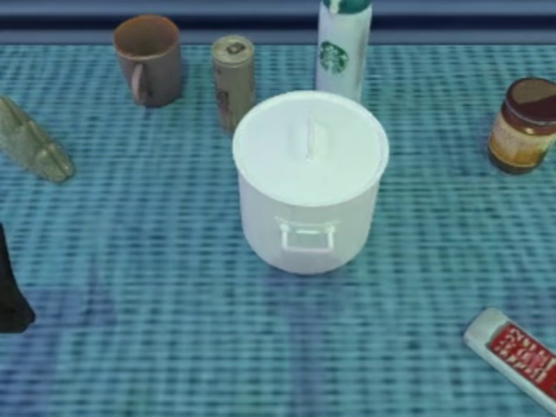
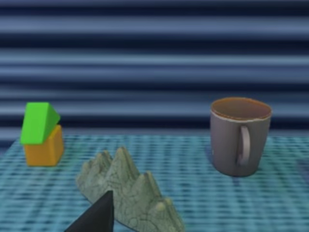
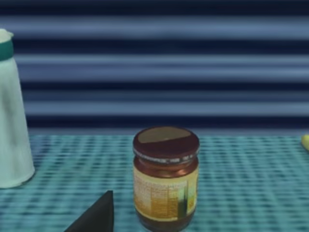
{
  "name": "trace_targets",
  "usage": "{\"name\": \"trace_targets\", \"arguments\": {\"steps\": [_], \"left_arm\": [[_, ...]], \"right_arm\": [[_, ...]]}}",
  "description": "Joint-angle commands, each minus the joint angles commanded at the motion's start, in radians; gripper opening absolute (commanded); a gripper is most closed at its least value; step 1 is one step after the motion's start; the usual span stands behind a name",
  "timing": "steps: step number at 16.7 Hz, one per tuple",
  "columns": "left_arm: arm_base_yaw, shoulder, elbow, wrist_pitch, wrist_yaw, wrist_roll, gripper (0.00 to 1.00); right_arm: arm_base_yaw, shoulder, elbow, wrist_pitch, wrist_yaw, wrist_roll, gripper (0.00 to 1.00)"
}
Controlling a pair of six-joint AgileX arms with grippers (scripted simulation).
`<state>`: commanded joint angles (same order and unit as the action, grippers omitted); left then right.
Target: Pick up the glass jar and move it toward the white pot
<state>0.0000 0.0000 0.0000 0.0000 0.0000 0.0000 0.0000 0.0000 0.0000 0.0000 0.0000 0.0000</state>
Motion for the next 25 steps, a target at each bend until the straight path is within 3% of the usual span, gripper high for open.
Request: {"name": "trace_targets", "arguments": {"steps": [5, 10, 16, 25], "left_arm": [[0.000, 0.000, 0.000, 0.000, 0.000, 0.000, 1.00], [0.000, 0.000, 0.000, 0.000, 0.000, 0.000, 1.00], [0.000, 0.000, 0.000, 0.000, 0.000, 0.000, 1.00], [0.000, 0.000, 0.000, 0.000, 0.000, 0.000, 1.00]], "right_arm": [[0.004, 0.050, 0.046, -0.028, -0.004, -0.004, 1.00], [0.011, 0.319, 0.289, -0.183, -0.012, -0.030, 1.00], [0.014, 0.843, 0.776, -0.491, -0.016, -0.084, 1.00], [0.018, 1.768, 1.693, -1.023, -0.021, -0.189, 1.00]]}}
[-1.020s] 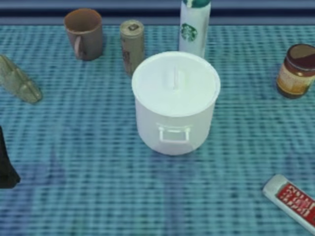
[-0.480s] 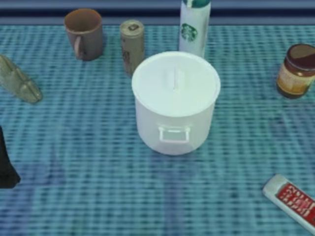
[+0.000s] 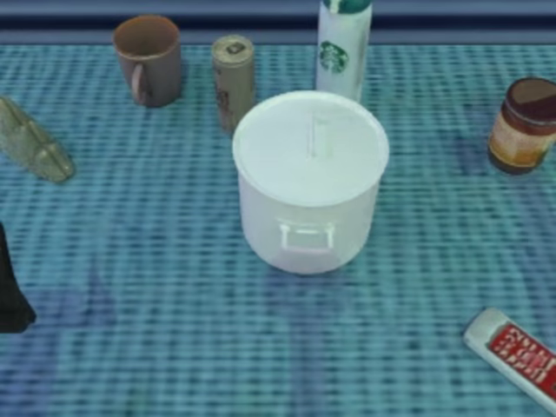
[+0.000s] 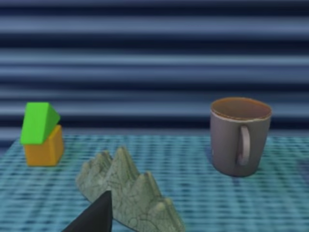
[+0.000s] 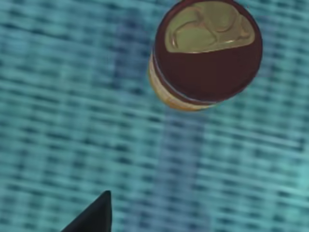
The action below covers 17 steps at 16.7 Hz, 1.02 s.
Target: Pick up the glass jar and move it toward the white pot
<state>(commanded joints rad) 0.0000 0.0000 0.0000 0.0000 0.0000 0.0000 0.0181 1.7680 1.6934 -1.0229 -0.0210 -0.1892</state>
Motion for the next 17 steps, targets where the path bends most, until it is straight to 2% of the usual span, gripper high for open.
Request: {"name": "trace_targets", "arguments": {"steps": [5, 9, 13, 17], "left_arm": [[0.000, 0.000, 0.000, 0.000, 0.000, 0.000, 1.00], [0.000, 0.000, 0.000, 0.000, 0.000, 0.000, 1.00], [0.000, 0.000, 0.000, 0.000, 0.000, 0.000, 1.00], [0.000, 0.000, 0.000, 0.000, 0.000, 0.000, 1.00]], "right_arm": [[0.001, 0.445, 0.476, -0.249, -0.001, -0.053, 1.00], [0.001, 0.708, 0.775, -0.390, -0.001, -0.084, 1.00], [0.000, 0.855, 0.949, -0.465, 0.000, -0.101, 1.00], [0.000, 0.877, 0.976, -0.476, 0.000, -0.104, 1.00]]}}
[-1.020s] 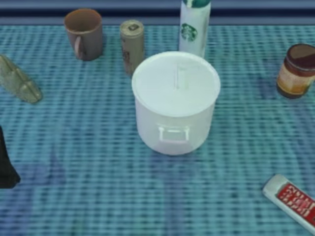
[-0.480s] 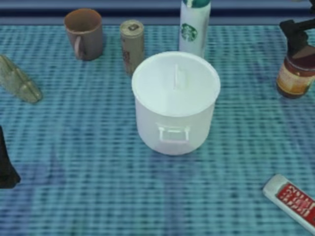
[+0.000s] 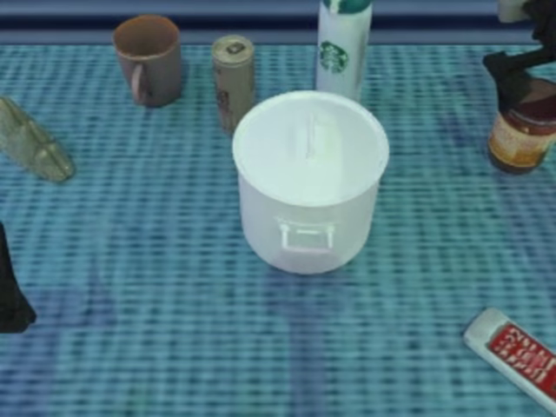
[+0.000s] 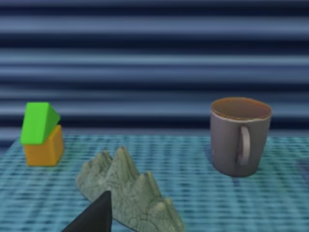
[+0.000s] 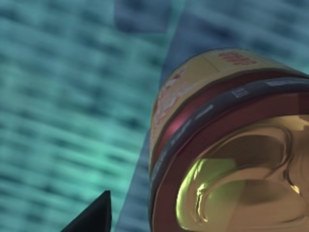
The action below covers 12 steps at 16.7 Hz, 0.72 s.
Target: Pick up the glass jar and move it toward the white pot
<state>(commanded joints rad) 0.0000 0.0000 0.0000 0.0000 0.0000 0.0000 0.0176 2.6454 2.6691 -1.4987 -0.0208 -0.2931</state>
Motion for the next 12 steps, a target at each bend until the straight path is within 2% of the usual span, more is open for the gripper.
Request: {"name": "trace_targets", "arguments": {"steps": [5, 12], "left_arm": [[0.000, 0.000, 0.000, 0.000, 0.000, 0.000, 1.00], [0.000, 0.000, 0.000, 0.000, 0.000, 0.000, 1.00]], "right_arm": [[0.000, -0.003, -0.020, 0.018, 0.000, 0.000, 1.00], [0.004, -0.029, -0.249, 0.220, 0.000, 0.003, 1.00]]}}
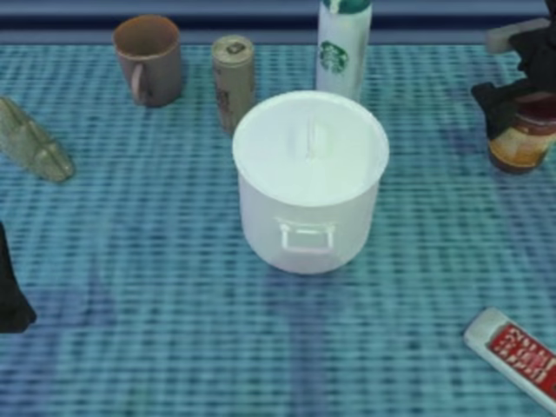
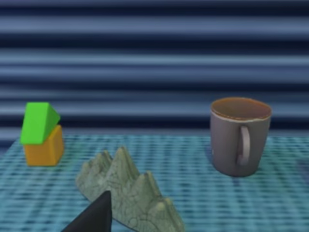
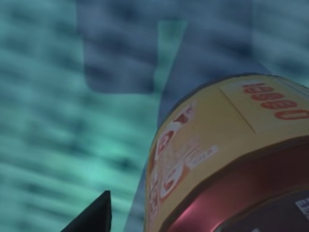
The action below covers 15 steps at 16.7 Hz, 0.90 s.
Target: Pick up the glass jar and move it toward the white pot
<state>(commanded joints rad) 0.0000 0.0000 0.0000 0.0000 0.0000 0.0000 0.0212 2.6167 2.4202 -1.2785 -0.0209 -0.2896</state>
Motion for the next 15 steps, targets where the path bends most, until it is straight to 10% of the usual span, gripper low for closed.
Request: {"name": "trace_targets", "arguments": {"steps": [4, 15], "left_arm": [[0.000, 0.000, 0.000, 0.000, 0.000, 0.000, 1.00], [0.000, 0.000, 0.000, 0.000, 0.000, 0.000, 1.00]], "right_arm": [[0.000, 0.000, -0.006, 0.006, 0.000, 0.000, 1.00], [0.000, 0.000, -0.006, 0.006, 0.000, 0.000, 0.17]]}}
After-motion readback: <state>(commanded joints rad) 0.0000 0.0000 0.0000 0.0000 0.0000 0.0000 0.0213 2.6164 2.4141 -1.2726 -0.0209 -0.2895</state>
